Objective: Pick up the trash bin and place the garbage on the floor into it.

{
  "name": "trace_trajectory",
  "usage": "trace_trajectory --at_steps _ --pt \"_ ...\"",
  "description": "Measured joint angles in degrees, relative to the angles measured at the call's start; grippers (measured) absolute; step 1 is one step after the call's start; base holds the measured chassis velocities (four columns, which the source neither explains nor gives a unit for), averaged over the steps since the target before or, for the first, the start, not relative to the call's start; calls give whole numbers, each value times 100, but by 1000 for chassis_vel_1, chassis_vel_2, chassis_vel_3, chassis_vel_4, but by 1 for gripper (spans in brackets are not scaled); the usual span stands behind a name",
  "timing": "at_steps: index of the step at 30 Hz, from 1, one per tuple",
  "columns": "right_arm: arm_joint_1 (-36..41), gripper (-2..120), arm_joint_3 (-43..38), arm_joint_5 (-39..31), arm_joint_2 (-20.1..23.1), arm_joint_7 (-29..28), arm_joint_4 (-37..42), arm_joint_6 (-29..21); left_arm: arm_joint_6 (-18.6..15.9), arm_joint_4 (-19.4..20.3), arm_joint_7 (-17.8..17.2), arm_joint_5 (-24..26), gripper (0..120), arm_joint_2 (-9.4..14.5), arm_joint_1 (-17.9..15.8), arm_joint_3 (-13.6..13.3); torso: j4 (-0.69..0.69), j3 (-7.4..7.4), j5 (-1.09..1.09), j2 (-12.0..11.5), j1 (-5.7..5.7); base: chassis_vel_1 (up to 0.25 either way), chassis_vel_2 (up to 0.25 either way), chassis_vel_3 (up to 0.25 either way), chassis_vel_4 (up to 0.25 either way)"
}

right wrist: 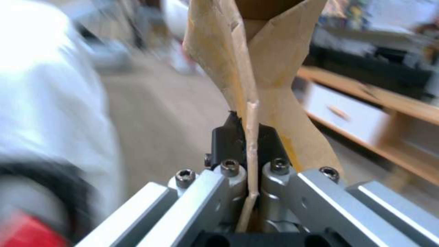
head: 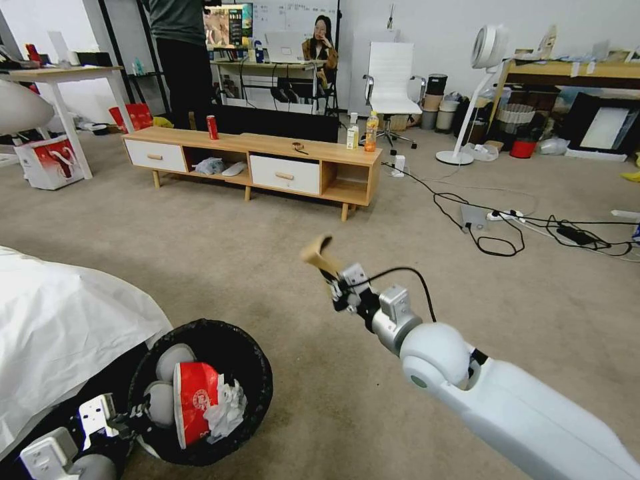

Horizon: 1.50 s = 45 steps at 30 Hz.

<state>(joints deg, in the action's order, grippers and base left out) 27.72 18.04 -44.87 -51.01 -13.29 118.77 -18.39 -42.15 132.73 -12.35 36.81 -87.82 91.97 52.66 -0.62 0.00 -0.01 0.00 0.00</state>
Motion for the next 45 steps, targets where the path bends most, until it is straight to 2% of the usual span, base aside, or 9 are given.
trace_trajectory --at_steps 3,5,6,7,8,10,18,28,45 --pt "-117 0 19 -297 -39 -4 213 4 0 10 -3 0 2 5 -1 -11 0 0 1 0 0 0 0 0 0" --pt "-465 0 233 -1123 -165 -135 654 -43 0 41 -5 18 2 16 -1 -49 0 0 0 0 0 0 0 0 0" --pt "-465 0 233 -1123 -165 -135 654 -43 0 41 -5 18 2 16 -1 -49 0 0 0 0 0 0 0 0 0" --pt "-655 0 404 -1487 -238 -224 791 -97 0 56 -6 22 2 25 -1 -64 0 0 0 0 0 0 0 0 0" --pt "-655 0 404 -1487 -238 -224 791 -97 0 56 -6 22 2 25 -1 -64 0 0 0 0 0 0 0 0 0" --pt "-978 0 743 -2003 -350 -342 895 -195 0 72 -8 23 2 36 1 -76 0 0 0 0 0 0 0 0 0" --pt "-1475 0 1577 -2748 -605 -680 763 -536 0 115 -7 17 2 43 17 -91 0 0 0 0 0 0 0 0 0" --pt "-1547 0 2414 -2714 -933 -1004 377 -757 1 172 3 22 2 37 36 -84 -1 0 0 0 0 0 0 0 0" --pt "-1074 0 2755 -2160 -1191 -1206 -254 -840 2 273 21 1 2 -27 122 -106 0 0 0 0 0 0 0 0 0"
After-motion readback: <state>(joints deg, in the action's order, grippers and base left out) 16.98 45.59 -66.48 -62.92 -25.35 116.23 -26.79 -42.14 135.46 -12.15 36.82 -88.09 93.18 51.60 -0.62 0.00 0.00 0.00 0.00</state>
